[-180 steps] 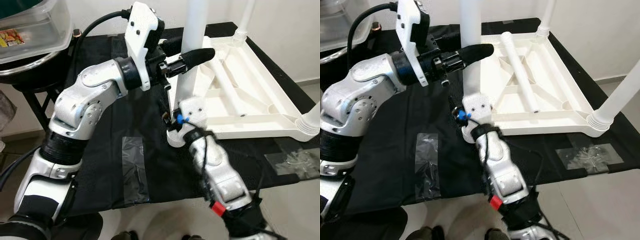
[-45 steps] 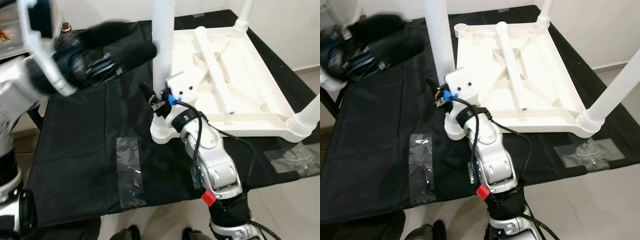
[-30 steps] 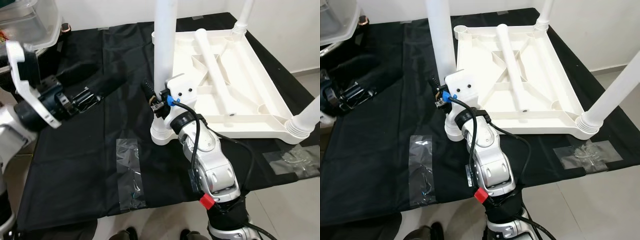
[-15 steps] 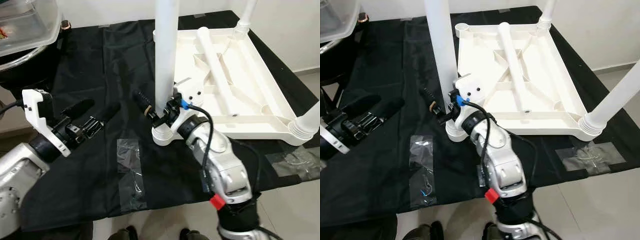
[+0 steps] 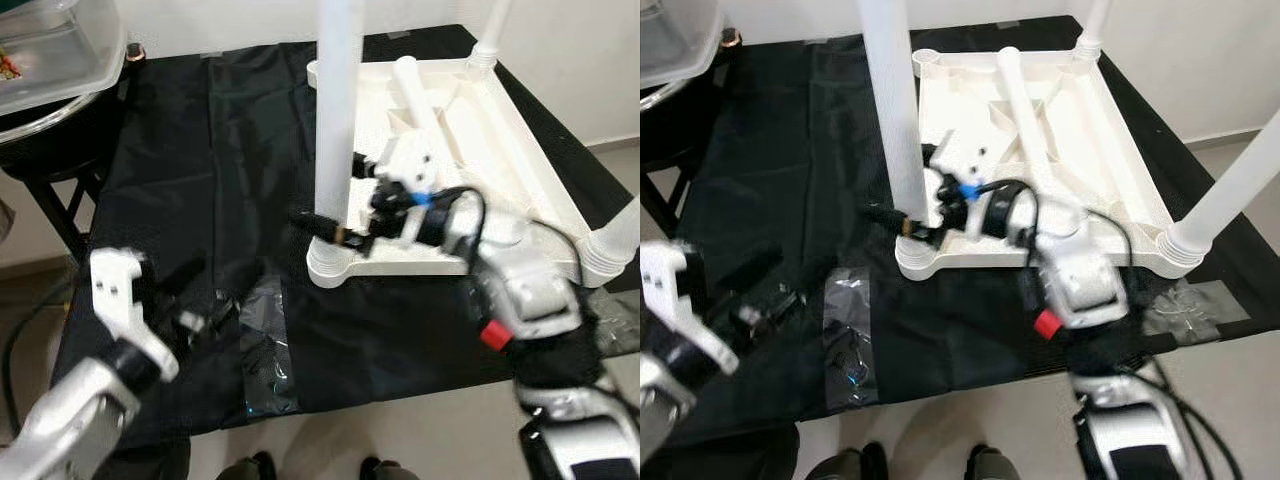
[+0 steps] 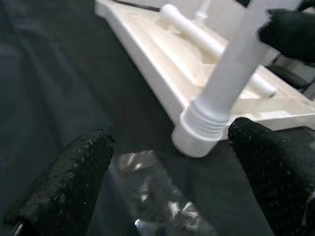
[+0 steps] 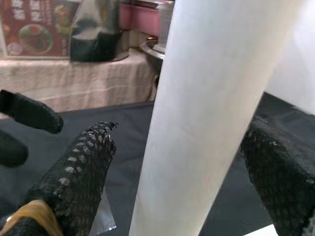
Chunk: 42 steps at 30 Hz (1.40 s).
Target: Building children table
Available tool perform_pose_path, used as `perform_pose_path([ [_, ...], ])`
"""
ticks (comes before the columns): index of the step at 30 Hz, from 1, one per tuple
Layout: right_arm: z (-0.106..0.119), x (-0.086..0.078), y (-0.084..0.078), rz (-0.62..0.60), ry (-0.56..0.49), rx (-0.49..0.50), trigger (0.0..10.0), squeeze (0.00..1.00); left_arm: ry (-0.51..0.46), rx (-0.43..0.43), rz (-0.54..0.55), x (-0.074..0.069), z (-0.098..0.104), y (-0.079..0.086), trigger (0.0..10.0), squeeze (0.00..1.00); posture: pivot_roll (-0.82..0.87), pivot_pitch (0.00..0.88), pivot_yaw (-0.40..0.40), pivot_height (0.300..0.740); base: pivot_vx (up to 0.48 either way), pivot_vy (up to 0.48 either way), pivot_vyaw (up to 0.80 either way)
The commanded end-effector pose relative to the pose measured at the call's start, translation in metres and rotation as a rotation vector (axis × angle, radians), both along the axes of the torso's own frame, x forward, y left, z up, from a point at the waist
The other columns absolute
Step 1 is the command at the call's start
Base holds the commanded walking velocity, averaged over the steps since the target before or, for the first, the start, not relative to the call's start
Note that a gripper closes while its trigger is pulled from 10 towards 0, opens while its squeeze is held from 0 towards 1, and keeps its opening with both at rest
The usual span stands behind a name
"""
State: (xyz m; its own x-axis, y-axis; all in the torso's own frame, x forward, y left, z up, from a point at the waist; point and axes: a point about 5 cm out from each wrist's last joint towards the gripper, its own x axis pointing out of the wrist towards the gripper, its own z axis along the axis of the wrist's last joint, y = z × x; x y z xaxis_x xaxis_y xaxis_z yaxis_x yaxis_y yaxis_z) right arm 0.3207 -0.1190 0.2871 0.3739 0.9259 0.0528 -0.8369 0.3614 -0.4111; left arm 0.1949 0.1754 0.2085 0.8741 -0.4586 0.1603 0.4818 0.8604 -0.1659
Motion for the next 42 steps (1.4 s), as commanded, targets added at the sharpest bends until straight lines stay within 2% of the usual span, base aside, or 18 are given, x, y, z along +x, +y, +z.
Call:
perform_pose_path([
  [1, -0.001, 0.000, 0.001, 0.092, 0.012, 0.000, 10.0, 0.00, -0.050, 0.011, 0.006, -0.008, 0.005, -0.002, 10.0, 0.00, 0.09, 0.277, -0.020, 0.740, 0.000, 0.000, 0.00],
  [8, 0.001, 0.007, -0.004, 0.147, 0.040, 0.031, 10.0, 0.00, -0.074, 0.037, 0.043, -0.014, 0.007, -0.001, 10.0, 0.00, 0.09, 0.289, -0.023, 0.740, 0.000, 0.000, 0.00],
  [9, 0.004, 0.013, -0.005, 0.175, 0.059, 0.065, 0.1, 0.00, -0.084, 0.062, 0.058, -0.016, 0.007, -0.001, 10.0, 0.00, 0.10, 0.297, -0.024, 0.740, 0.000, 0.000, 0.00],
  [10, 0.007, 0.017, -0.007, 0.199, 0.071, 0.084, 0.0, 0.00, -0.094, 0.078, 0.071, -0.018, 0.009, -0.002, 10.0, 0.00, 0.11, 0.301, -0.030, 0.740, 0.000, 0.000, 0.00],
  [18, 0.012, 0.025, -0.014, 0.259, 0.083, 0.064, 0.0, 0.00, -0.126, 0.101, 0.103, -0.022, 0.012, -0.004, 10.0, 0.00, 0.11, 0.303, -0.033, 0.740, 0.000, 0.000, 0.00],
  [24, -0.004, 0.016, -0.012, 0.224, 0.107, 0.024, 0.0, 0.00, -0.144, 0.124, 0.101, -0.020, 0.012, -0.006, 10.0, 0.00, 0.09, 0.288, -0.042, 0.740, 0.000, 0.000, 0.00],
  [25, -0.020, 0.012, -0.002, 0.126, 0.131, 0.013, 0.0, 0.00, -0.153, 0.125, 0.101, -0.019, 0.012, -0.007, 10.0, 0.00, 0.09, 0.279, -0.051, 0.740, 0.000, 0.000, 0.00],
  [26, -0.020, 0.012, -0.002, 0.126, 0.131, 0.013, 0.0, 0.00, -0.153, 0.125, 0.101, -0.019, 0.012, -0.007, 10.0, 0.00, 0.09, 0.279, -0.051, 0.740, 0.000, 0.000, 0.00],
  [27, -0.052, 0.013, 0.012, -0.269, 0.191, 0.036, 0.0, 0.00, -0.159, 0.124, 0.102, -0.018, 0.011, -0.007, 10.0, 0.00, 0.09, 0.264, -0.067, 0.740, 0.000, 0.000, 0.00],
  [29, -0.052, 0.013, 0.012, -0.269, 0.191, 0.036, 0.0, 0.00, -0.159, 0.124, 0.102, -0.018, 0.011, -0.007, 10.0, 0.00, 0.09, 0.264, -0.067, 0.740, 0.000, 0.000, 0.00],
  [30, -0.088, -0.004, 0.020, -0.530, 0.249, 0.044, 0.0, 0.00, -0.172, 0.119, 0.107, -0.016, 0.013, -0.008, 10.0, 0.00, 0.10, 0.255, -0.065, 0.740, 0.000, 0.000, 0.00],
  [32, -0.088, -0.004, 0.020, -0.530, 0.249, 0.044, 0.0, 0.00, -0.172, 0.119, 0.107, -0.016, 0.013, -0.008, 10.0, 0.00, 0.10, 0.255, -0.065, 0.740, 0.000, 0.000, 0.00],
  [33, -0.107, -0.017, 0.027, -0.702, 0.298, 0.081, 0.0, 0.00, -0.182, 0.113, 0.108, -0.014, 0.013, -0.009, 10.0, 0.00, 0.09, 0.240, -0.048, 0.740, 0.000, 0.000, 0.00],
  [34, -0.115, -0.021, 0.033, -0.768, 0.331, 0.113, 0.0, 0.00, -0.190, 0.108, 0.102, -0.012, 0.013, -0.011, 10.0, 0.00, 0.10, 0.219, -0.052, 0.740, 0.000, 0.000, 0.00],
  [38, -0.108, -0.017, 0.050, -0.703, 0.344, 0.166, 0.0, 0.00, -0.207, 0.100, 0.078, -0.010, 0.014, -0.013, 10.0, 0.00, 0.10, 0.202, -0.057, 0.740, 0.000, 0.000, 0.00],
  [40, -0.108, -0.017, 0.050, -0.703, 0.344, 0.166, 0.0, 0.00, -0.207, 0.100, 0.078, -0.010, 0.014, -0.013, 10.0, 0.00, 0.10, 0.202, -0.057, 0.740, 0.000, 0.000, 0.00],
  [41, -0.105, -0.017, 0.056, -0.657, 0.343, 0.165, 1.2, 0.00, -0.211, 0.095, 0.060, -0.011, 0.014, -0.014, 10.0, 0.00, 0.10, 0.202, -0.059, 0.740, 0.000, 0.000, 0.00],
  [42, -0.101, -0.017, 0.059, -0.619, 0.332, 0.165, 10.0, 0.00, -0.207, 0.095, 0.030, -0.013, 0.012, -0.016, 10.0, 0.00, 0.09, 0.198, -0.055, 0.740, 0.000, 0.000, 0.00],
])
